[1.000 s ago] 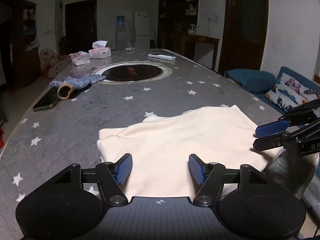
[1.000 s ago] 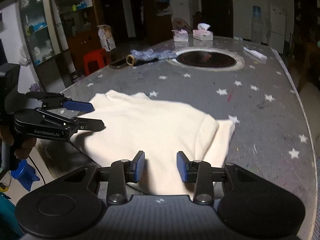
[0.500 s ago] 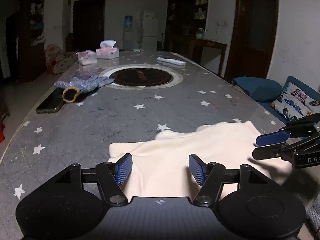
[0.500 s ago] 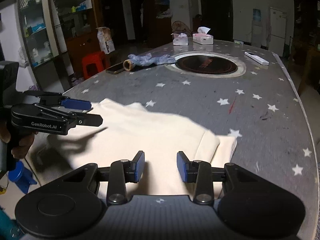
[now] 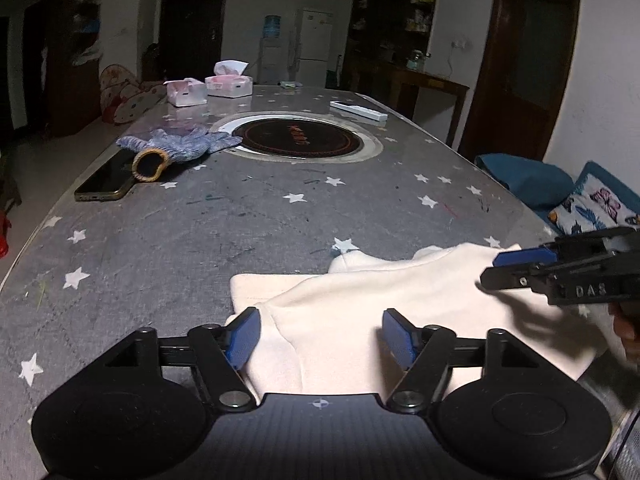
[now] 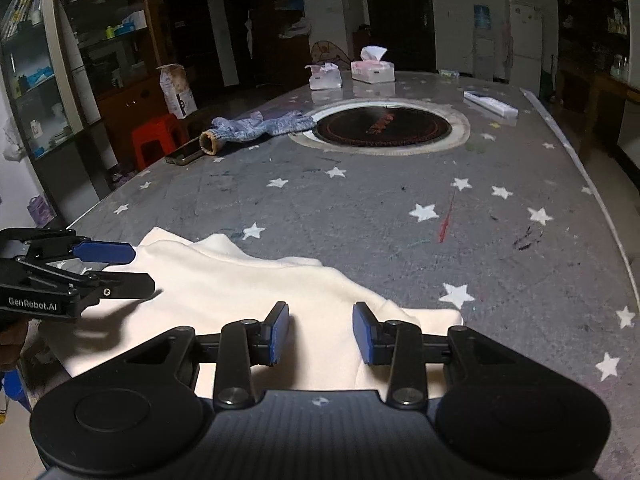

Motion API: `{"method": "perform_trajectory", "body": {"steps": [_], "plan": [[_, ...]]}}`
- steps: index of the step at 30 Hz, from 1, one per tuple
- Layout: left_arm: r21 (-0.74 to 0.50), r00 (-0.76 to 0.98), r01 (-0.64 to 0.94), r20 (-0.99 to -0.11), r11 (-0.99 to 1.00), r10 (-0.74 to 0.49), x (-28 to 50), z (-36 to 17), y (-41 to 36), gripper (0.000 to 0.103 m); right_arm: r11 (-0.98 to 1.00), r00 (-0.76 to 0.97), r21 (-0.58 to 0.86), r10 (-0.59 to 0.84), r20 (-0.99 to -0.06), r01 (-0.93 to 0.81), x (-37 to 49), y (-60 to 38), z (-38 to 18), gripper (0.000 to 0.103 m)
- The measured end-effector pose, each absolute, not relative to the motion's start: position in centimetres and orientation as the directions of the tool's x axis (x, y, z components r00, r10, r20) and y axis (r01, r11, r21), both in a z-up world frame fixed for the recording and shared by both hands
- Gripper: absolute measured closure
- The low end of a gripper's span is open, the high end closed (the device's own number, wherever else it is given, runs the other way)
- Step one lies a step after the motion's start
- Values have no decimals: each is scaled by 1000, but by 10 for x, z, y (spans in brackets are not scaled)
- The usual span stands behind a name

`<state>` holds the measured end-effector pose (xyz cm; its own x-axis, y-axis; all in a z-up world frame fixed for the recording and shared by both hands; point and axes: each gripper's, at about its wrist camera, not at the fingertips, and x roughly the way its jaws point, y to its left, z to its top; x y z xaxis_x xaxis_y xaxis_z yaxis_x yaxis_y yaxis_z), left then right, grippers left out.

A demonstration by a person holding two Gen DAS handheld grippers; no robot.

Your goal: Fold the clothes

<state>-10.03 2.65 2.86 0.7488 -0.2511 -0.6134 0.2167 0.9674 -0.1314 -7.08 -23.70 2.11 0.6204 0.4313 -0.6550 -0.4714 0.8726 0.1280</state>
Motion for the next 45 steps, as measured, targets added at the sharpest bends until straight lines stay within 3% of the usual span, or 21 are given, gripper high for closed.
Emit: {"method": "perform_trajectory", "body": {"steps": [5,13,27,38,45], "plan": [[-114,765,190,-605,975,-220,-108,33,29,15,861,618,109,439,-652,-497,-85,-231,27,54],[-130,773,121,-610,984,-175,-118,36,47,1,796,587,69,498,-638,-601,-116,-213,41,48],[-219,746,38,-643,975,-174,-124,47,78,0,484,425,-104,622,-657,-869,-172,-125,40,46],[-392,710,-19,-653,920,-263,-134,49,101,0,365,444,-269,580,-683,-891,-192,-74,18,57],[-362,698,-51,-680,931,-226,-133,46,99,0,408,413,-181,603,-683,-895,-186,-82,21,57]]}}
